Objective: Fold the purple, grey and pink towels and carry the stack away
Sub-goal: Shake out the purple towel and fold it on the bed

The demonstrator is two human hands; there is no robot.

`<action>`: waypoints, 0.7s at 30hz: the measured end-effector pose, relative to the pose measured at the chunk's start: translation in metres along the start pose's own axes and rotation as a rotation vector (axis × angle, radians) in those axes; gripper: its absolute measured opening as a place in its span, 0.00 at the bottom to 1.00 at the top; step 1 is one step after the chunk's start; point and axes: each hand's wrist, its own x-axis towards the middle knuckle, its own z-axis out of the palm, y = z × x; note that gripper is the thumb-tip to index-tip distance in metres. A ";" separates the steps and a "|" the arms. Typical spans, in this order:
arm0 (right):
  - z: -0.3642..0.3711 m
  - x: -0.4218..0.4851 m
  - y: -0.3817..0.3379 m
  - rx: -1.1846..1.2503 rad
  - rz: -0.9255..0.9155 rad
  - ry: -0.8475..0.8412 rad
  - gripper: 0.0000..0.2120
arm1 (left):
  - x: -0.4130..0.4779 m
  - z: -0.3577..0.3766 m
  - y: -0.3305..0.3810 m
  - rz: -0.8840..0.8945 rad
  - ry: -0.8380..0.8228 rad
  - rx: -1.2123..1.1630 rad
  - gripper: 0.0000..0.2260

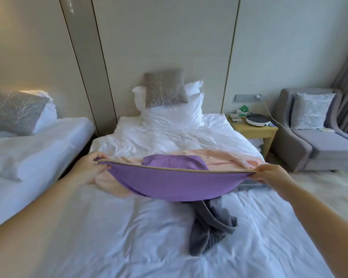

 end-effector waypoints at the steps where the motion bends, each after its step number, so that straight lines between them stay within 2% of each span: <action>1: 0.006 -0.018 0.014 0.018 0.017 -0.017 0.05 | -0.018 0.002 -0.016 -0.030 -0.021 0.008 0.13; 6: 0.014 -0.104 0.054 -0.099 0.035 -0.114 0.05 | -0.105 0.002 -0.077 -0.083 -0.071 0.065 0.09; 12: 0.019 -0.222 0.103 -0.197 -0.057 -0.152 0.05 | -0.223 -0.011 -0.141 -0.008 -0.022 0.172 0.07; 16: 0.033 -0.303 0.167 -0.305 -0.101 -0.153 0.04 | -0.317 -0.006 -0.197 -0.014 -0.033 0.212 0.07; 21: 0.055 -0.370 0.263 -0.457 -0.063 -0.160 0.03 | -0.426 0.025 -0.281 -0.014 -0.095 0.289 0.09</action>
